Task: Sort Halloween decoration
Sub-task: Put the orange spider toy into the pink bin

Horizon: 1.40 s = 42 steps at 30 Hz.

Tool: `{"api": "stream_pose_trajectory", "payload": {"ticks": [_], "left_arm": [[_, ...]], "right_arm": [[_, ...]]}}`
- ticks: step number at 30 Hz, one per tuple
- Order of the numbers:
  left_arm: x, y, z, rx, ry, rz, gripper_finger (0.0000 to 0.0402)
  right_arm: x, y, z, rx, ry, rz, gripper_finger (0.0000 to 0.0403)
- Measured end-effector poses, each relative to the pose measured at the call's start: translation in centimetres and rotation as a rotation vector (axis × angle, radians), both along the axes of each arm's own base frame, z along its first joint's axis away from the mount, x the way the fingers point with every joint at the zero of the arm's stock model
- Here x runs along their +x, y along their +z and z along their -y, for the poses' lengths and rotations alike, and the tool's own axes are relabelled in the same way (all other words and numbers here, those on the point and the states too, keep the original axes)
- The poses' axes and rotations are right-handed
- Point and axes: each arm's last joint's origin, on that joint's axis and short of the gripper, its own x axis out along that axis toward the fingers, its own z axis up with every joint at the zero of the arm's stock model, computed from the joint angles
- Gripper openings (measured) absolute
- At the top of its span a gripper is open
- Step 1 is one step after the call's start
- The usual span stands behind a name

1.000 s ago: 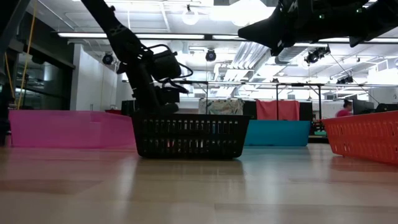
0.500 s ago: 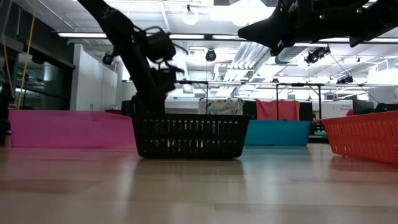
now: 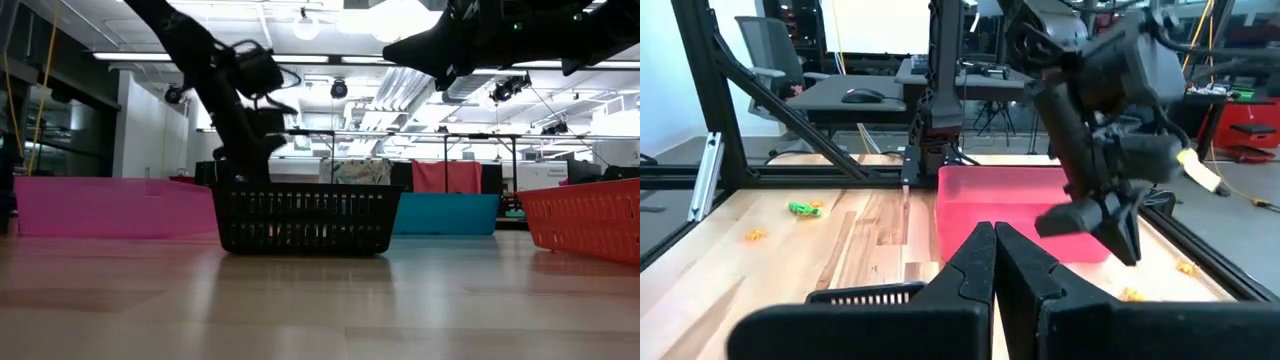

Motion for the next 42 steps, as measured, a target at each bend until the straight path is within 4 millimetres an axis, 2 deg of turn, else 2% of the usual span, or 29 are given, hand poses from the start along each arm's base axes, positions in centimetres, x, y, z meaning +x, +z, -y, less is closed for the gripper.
{"api": "stream_pose_trajectory", "payload": {"ticks": [6, 10, 13, 19, 27, 35, 42], "left_arm": [[0.1, -1.2, -1.7, -0.005, 0.066, 0.017, 0.0124], [0.0, -0.7, -2.7, -0.022, 0.061, 0.011, 0.0169], [0.4, 0.2, -3.1, -0.028, 0.013, -0.007, 0.0184], [1.8, 0.7, -3.9, -0.076, -0.082, -0.186, 0.0187], [3.2, -1.2, -5.1, -0.131, -0.244, -0.304, 0.0182], [2.6, -3.6, -6.2, -0.170, -0.302, -0.404, 0.0178], [2.0, -3.7, -7.1, -0.196, -0.283, -0.393, 0.0168]], "right_arm": [[0.0, 0.0, 0.0, -0.008, 0.000, -0.001, 0.0000], [0.0, 0.0, 0.0, -0.008, -0.001, 0.000, 0.0000], [0.0, 0.0, 0.0, -0.009, -0.003, 0.000, 0.0000], [0.0, 0.0, 0.3, -0.010, -0.016, 0.004, 0.0000], [0.0, 0.0, 0.3, 0.000, -0.018, 0.000, 0.0000], [0.0, -0.1, 0.3, -0.002, -0.018, -0.011, 0.0000], [0.0, -0.2, 0.3, -0.004, -0.017, -0.016, 0.0000]]}}
